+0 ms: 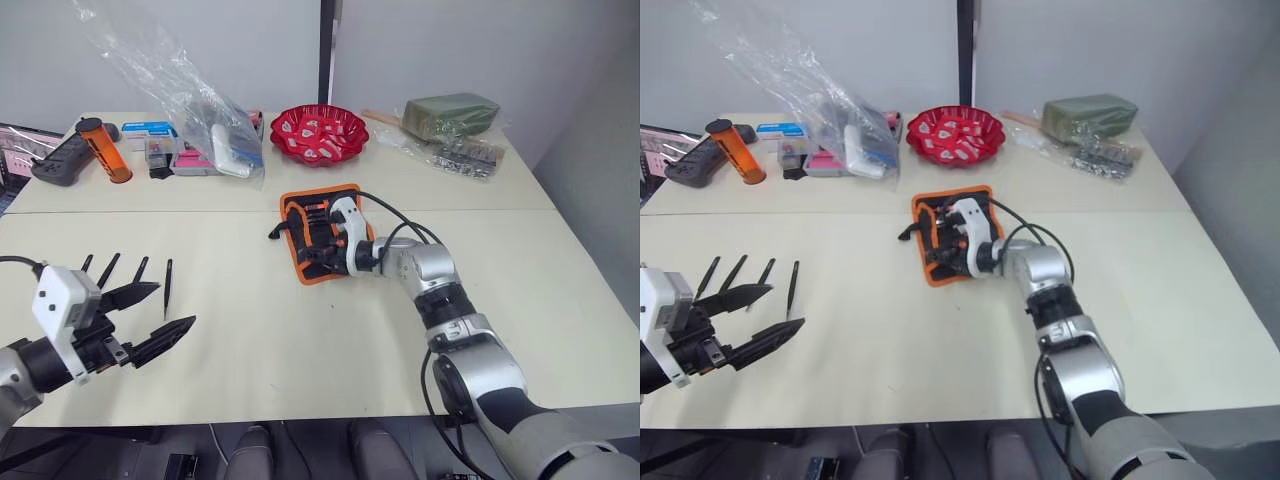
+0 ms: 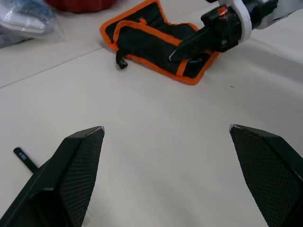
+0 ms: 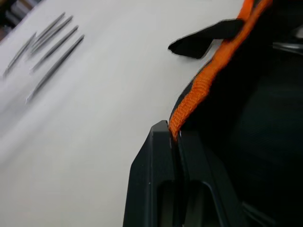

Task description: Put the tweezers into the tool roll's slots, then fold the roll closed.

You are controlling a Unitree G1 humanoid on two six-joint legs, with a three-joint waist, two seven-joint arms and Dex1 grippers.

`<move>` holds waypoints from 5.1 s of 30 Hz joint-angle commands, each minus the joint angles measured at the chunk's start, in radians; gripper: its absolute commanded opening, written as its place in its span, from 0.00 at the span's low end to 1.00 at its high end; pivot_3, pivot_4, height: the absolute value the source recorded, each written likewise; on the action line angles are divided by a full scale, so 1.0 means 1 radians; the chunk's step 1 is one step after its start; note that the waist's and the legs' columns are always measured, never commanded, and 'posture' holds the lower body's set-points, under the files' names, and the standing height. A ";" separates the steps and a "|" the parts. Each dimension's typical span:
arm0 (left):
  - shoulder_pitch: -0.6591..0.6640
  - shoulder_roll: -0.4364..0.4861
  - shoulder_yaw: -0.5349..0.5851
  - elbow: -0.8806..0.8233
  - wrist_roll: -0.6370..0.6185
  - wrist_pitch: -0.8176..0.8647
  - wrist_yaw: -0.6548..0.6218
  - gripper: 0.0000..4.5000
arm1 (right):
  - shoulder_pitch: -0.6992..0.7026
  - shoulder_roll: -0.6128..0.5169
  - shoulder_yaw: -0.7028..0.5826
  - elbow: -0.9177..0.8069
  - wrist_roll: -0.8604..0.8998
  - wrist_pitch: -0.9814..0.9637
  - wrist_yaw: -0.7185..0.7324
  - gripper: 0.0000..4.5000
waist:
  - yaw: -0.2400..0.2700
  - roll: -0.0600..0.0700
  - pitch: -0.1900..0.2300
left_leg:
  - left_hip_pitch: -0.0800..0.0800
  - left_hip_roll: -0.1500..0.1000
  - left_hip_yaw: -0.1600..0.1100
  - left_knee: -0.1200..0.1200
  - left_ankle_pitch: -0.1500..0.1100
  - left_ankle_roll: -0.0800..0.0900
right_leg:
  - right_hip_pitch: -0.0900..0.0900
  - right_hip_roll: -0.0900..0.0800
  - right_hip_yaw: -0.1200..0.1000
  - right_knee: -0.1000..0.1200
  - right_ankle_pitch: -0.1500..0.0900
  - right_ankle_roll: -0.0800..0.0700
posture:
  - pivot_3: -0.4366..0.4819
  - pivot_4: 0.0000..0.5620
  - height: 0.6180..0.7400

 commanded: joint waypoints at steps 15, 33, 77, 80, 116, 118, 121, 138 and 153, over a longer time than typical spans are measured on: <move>-0.529 0.097 -0.495 0.353 0.332 -0.281 -0.174 1.00 | 0.031 -0.334 0.291 -0.556 -0.084 0.127 0.180 0.00 | 0.040 -0.001 0.000 | -0.003 0.000 0.001 0.002 0.000 0.000 | -0.004 0.000 0.000 0.001 -0.001 0.004 | 0.48 0.27 1.00; -1.327 -0.172 -0.958 1.364 0.831 -1.017 -0.422 1.00 | 0.046 -0.297 0.298 -0.619 -0.086 0.209 0.102 0.00 | 0.056 -0.001 -0.001 | -0.014 -0.001 -0.002 0.007 0.001 0.001 | -0.012 0.001 -0.001 0.005 0.003 0.000 | 0.48 0.27 1.00; -1.379 -0.255 -0.977 1.596 0.971 -1.330 -0.418 0.00 | 0.181 -0.222 0.086 -0.767 0.130 0.380 -0.056 0.61 | 0.048 -0.001 -0.001 | -0.017 -0.002 -0.008 0.016 0.001 0.001 | -0.012 0.001 -0.004 0.014 0.004 0.002 | 0.48 0.27 1.00; -1.359 -0.249 -0.971 1.556 0.950 -1.316 -0.438 0.00 | 0.188 -0.200 0.082 -0.757 0.137 0.387 -0.083 0.37 | 0.048 -0.001 -0.001 | -0.017 -0.002 -0.008 0.016 0.001 0.001 | -0.012 0.002 -0.004 0.016 0.004 0.002 | 0.48 0.27 1.00; -1.288 -0.185 -1.095 1.599 1.112 -1.438 -0.301 0.00 | 0.201 -0.103 0.046 -0.549 0.210 0.138 -0.063 0.76 | 0.047 -0.001 -0.001 | -0.006 -0.002 -0.011 0.017 0.001 0.001 | 0.000 0.002 -0.006 0.017 -0.001 0.009 | 0.48 0.27 1.00; -1.289 -0.188 -1.093 1.597 1.105 -1.434 -0.304 0.00 | 0.216 -0.103 0.084 -0.510 0.179 0.089 -0.042 0.62 | 0.047 -0.001 -0.001 | -0.006 -0.002 -0.011 0.017 0.001 0.001 | 0.000 0.002 -0.006 0.017 -0.001 0.009 | 0.48 0.27 1.00; -1.287 -0.189 -1.089 1.593 1.096 -1.431 -0.310 0.00 | 0.238 -0.102 0.118 -0.458 0.136 0.019 -0.025 0.39 | 0.047 -0.001 -0.001 | -0.006 -0.002 -0.011 0.017 0.001 0.001 | 0.000 0.002 -0.006 0.017 -0.001 0.009 | 0.48 0.27 1.00; -1.239 -0.083 -0.961 1.548 0.914 -1.208 -0.489 0.40 | 0.342 -0.121 0.237 -0.232 -0.081 -0.225 0.030 0.00 | 0.037 -0.001 -0.001 | -0.003 -0.002 -0.011 0.015 0.000 0.001 | 0.002 0.003 -0.006 0.016 -0.001 0.008 | 0.48 0.27 1.00; -0.908 -0.298 -0.657 0.704 0.476 -0.279 -0.089 0.66 | 0.331 -0.106 0.241 -0.202 -0.125 -0.225 0.035 0.00 | 0.045 -0.003 -0.003 | 0.011 -0.001 -0.013 0.014 0.000 0.001 | 0.019 0.003 -0.008 0.011 -0.002 0.007 | 0.48 0.27 1.00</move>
